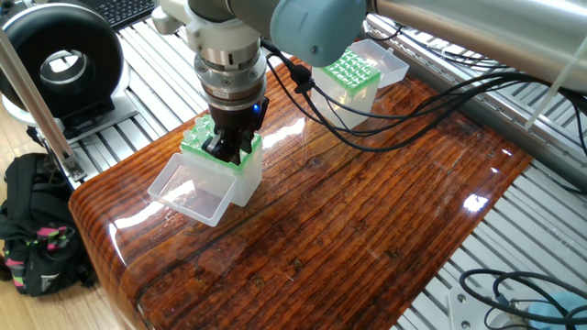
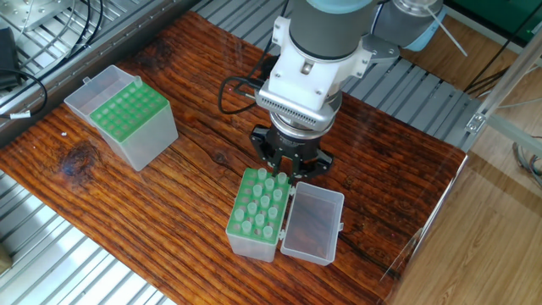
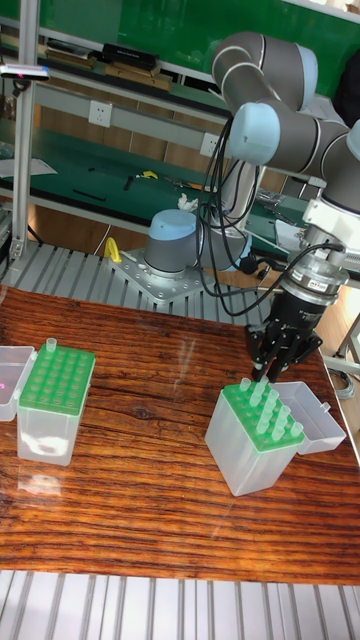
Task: Transfer all large pipette tips from one holder to another
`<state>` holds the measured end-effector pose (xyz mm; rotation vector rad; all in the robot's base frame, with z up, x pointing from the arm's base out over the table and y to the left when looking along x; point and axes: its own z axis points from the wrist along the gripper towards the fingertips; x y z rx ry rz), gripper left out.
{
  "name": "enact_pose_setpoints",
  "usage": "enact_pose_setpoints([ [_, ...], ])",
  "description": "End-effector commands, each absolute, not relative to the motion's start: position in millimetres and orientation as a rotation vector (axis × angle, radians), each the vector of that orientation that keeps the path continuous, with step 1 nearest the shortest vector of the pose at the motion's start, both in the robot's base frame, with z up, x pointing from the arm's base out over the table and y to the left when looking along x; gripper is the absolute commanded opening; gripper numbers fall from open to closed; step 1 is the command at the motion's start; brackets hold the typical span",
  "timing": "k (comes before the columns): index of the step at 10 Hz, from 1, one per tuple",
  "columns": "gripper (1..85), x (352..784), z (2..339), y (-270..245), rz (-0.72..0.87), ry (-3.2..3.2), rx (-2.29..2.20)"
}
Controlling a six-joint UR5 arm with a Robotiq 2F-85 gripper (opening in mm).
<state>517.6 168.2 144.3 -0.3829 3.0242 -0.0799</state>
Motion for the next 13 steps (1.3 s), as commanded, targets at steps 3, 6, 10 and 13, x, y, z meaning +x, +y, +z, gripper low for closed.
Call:
enact_pose_setpoints([
  [3, 30.3, 521.0, 142.8, 170.4, -0.062, 3.018, -0.377],
  [6, 29.7, 521.3, 142.8, 171.1, -0.058, 3.017, -0.377],
  [10, 23.3, 522.5, 143.0, 170.6, -0.061, 3.012, -0.379],
  [13, 15.0, 522.2, 144.5, 171.4, -0.064, 3.010, -0.369],
])
